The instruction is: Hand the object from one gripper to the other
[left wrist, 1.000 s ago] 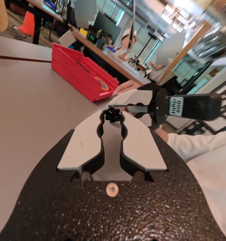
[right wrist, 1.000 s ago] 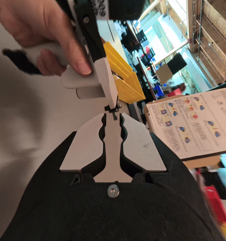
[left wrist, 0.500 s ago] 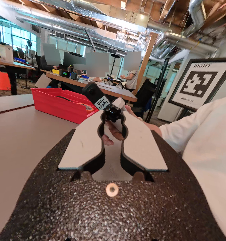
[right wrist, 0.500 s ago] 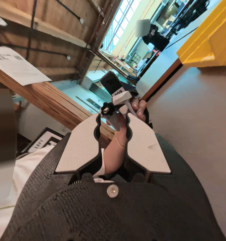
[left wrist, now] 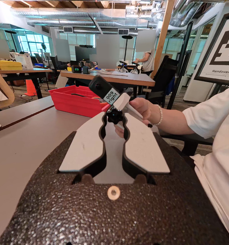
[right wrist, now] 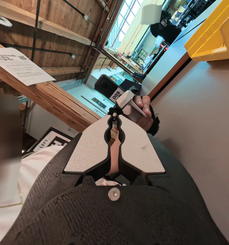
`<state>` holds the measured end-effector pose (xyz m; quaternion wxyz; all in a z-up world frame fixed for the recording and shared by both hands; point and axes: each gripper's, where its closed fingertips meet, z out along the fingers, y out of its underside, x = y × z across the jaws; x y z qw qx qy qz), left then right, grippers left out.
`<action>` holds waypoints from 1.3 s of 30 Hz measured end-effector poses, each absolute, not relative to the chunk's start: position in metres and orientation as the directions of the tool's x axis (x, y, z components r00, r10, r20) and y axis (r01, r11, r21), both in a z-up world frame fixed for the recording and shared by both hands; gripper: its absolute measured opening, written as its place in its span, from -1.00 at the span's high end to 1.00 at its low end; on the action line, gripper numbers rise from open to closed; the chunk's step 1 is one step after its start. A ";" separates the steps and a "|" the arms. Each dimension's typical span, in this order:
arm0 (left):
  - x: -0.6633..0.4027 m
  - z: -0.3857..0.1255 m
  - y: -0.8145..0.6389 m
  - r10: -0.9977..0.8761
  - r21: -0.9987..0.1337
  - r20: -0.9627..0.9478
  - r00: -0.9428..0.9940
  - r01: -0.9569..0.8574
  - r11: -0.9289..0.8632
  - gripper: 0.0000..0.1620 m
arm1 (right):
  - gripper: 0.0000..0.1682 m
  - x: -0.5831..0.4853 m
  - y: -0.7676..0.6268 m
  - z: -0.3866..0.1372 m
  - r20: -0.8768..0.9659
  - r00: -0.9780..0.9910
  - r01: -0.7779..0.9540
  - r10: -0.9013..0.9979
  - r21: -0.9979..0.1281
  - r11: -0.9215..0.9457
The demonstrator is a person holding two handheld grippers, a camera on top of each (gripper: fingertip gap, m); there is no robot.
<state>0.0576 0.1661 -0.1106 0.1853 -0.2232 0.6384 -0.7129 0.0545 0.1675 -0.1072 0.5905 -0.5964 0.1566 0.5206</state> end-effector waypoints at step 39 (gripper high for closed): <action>0.058 -0.106 0.164 -0.600 -0.812 -0.583 -0.547 0.370 0.452 0.72 | 0.69 0.052 0.161 -0.098 -0.717 0.545 -0.710 0.433 -0.670 -0.216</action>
